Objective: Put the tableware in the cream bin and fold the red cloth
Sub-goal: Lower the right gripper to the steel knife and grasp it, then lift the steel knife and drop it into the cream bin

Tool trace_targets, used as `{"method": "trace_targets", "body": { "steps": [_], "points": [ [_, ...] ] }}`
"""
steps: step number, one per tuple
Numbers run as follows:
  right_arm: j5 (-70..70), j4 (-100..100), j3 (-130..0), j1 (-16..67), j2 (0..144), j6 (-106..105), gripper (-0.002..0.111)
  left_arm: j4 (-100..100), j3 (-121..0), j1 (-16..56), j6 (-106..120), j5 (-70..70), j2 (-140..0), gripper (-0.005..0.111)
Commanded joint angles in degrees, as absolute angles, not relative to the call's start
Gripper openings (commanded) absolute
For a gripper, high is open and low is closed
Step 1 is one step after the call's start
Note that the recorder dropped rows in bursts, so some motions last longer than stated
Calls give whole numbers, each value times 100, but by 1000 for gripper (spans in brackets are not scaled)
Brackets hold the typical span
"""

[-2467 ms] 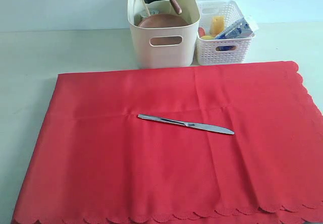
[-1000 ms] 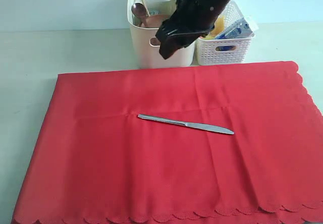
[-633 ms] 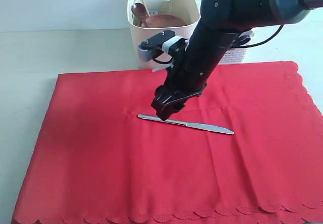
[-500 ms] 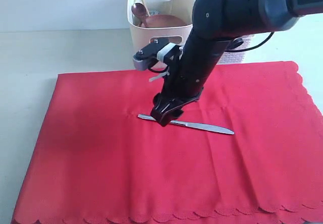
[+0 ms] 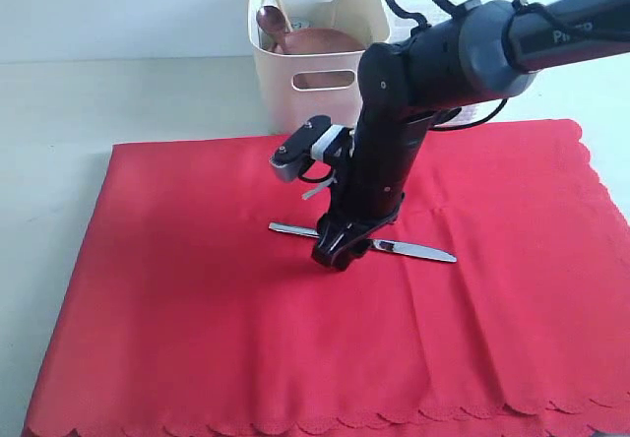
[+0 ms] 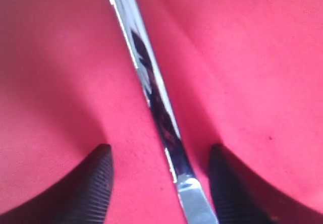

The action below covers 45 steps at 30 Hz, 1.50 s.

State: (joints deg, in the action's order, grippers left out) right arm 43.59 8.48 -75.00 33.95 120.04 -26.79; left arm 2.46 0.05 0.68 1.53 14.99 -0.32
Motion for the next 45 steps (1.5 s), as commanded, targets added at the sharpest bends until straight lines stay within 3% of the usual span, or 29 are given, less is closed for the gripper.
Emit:
{"method": "trace_targets", "body": {
  "steps": [1, 5, 9, 31, 45],
  "points": [
    [4271, 790, -7472, 3401, 12072, -2653, 33, 213, 0, 60, 125, 1490, 0, 3],
    [4242, 691, -7472, 3401, 12072, -2631, 12, 213, 0, 60, 125, 1490, 0, 3],
    [4242, 694, -7472, 3401, 12072, -2631, 0, 213, 0, 60, 125, 1490, 0, 3],
    [4029, 751, -7472, 3401, 10775, -2578, 0, 213, 0, 60, 125, 1490, 0, 3],
    [2251, 751, -7812, 3401, 10228, -2549, 0, 213, 0, 60, 125, 1490, 0, 3]
  ]
}}
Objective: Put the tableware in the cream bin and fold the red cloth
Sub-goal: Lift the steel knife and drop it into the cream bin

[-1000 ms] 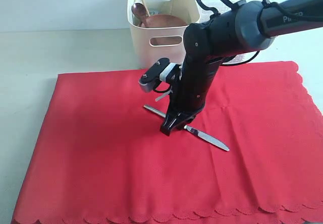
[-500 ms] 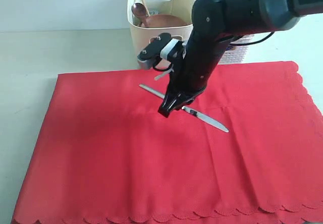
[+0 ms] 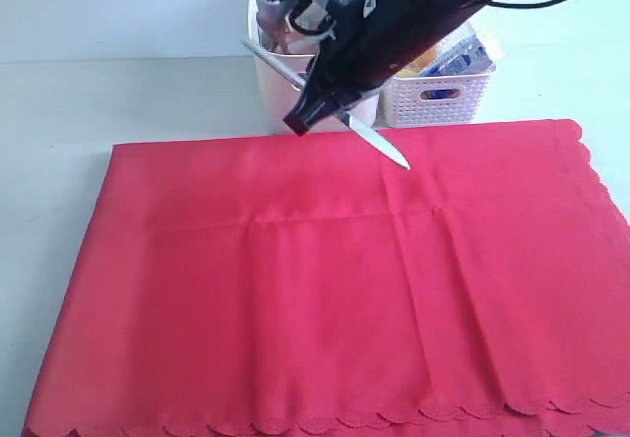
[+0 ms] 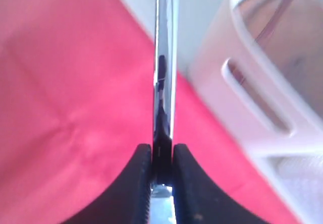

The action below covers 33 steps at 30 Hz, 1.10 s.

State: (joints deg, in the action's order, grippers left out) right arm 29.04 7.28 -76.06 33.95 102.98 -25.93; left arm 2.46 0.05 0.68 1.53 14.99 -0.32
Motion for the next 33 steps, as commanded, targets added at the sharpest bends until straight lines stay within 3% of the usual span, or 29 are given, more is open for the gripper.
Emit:
{"method": "trace_targets", "body": {
  "steps": [1, 24, 33],
  "points": [
    [2117, 751, -7859, 3401, 10228, -2549, 0, 213, 0, 60, 125, 1490, 0, 3],
    [-480, 751, -9516, 2487, 11927, -2540, 0, 213, 0, 60, 125, 1490, 0, 3],
    [-535, 751, -9596, 2487, 12120, -2540, 0, 213, 0, 60, 125, 1490, 0, 3]
  ]
}}
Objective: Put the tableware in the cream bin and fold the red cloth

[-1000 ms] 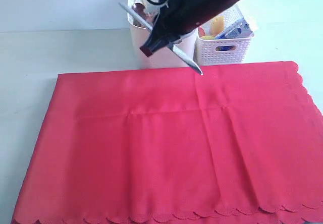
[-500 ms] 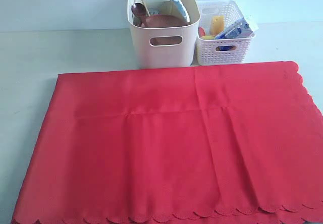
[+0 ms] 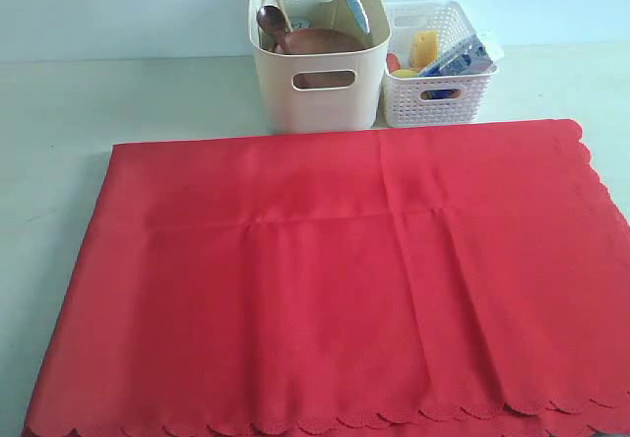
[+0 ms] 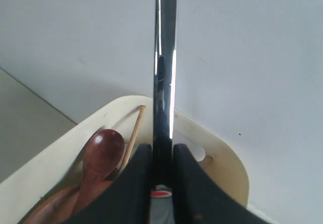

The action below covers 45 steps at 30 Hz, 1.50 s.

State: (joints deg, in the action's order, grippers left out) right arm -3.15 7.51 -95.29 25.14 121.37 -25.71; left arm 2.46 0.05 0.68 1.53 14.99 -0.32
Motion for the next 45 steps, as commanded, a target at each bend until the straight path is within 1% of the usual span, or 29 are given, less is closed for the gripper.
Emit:
{"method": "trace_targets", "body": {
  "steps": [1, 5, 7, 13, 19, 22, 27, 34, 38, 41, 45],
  "points": [
    [-550, 751, -9596, 2487, 12120, -2540, 0, 213, 0, 60, 125, 1490, 0, 3],
    [-573, 751, -9596, 2497, 12120, -2528, 0, 213, 0, 60, 125, 1490, 0, 3],
    [-573, 760, -9596, 2497, 12120, -2528, 3, 213, 0, 60, 125, 1490, 0, 3],
    [-595, 899, -9596, 2497, 12120, -2528, 22, 213, 0, 60, 125, 1490, 0, 3],
    [-595, 899, -9596, 2497, 12120, -2528, 46, 213, 0, 60, 125, 1490, 0, 3],
    [-573, 1016, -9596, 2497, 12120, -2528, 52, 213, 0, 60, 125, 1490, 0, 3],
    [-187, 1706, -9596, 2497, 11927, -2528, 52, 213, 0, 60, 125, 1490, 0, 3],
    [1320, 1665, -9596, 2485, 11369, -2545, 52, 213, 0, 60, 125, 1490, 0, 3],
    [2236, 1011, -9596, 2485, 11108, -2514, 52, 213, 0, 60, 125, 1490, 0, 3],
    [2843, 509, -9596, 2447, 10980, -1942, 52, 213, 0, 60, 125, 1490, 0, 3],
    [3443, -230, -9525, 2314, 10808, -977, 45, 213, 0, 60, 125, 1490, 0, 3]
  ]
}}
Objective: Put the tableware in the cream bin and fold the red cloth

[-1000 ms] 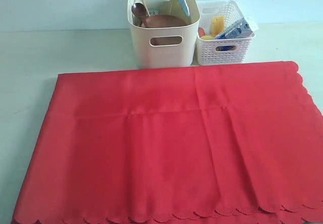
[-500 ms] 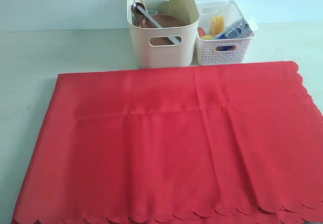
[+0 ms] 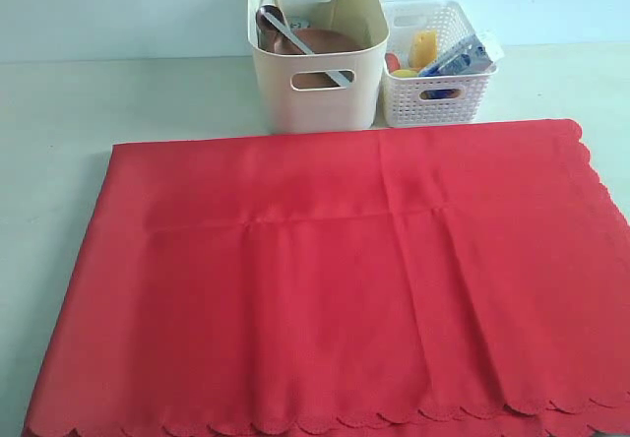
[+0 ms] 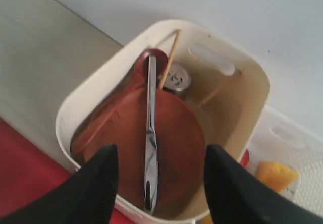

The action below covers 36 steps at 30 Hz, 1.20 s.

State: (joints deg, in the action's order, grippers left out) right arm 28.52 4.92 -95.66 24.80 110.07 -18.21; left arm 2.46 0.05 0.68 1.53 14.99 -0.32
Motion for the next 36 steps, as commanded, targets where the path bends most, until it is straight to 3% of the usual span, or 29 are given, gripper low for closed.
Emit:
{"method": "trace_targets", "body": {
  "steps": [1, 10, 15, 25, 36],
  "points": [
    [3607, -335, -9516, 2265, 10764, -848, 41, 213, 0, 60, 125, 1490, 0, 3],
    [4803, -501, -9501, 1815, 10592, -574, 0, 213, 0, 60, 125, 1490, 0, 3],
    [4698, -501, -8979, 1643, 10537, -574, 0, 213, 0, 60, 125, 1490, 0, 3],
    [3201, -515, -7334, 982, 10747, -185, 0, 102, 0, 60, -67, 1449, 0, 3],
    [3129, -515, -7237, 889, 11100, -120, 0, -1043, 0, 60, -1768, -290, 0, 3]
  ]
}}
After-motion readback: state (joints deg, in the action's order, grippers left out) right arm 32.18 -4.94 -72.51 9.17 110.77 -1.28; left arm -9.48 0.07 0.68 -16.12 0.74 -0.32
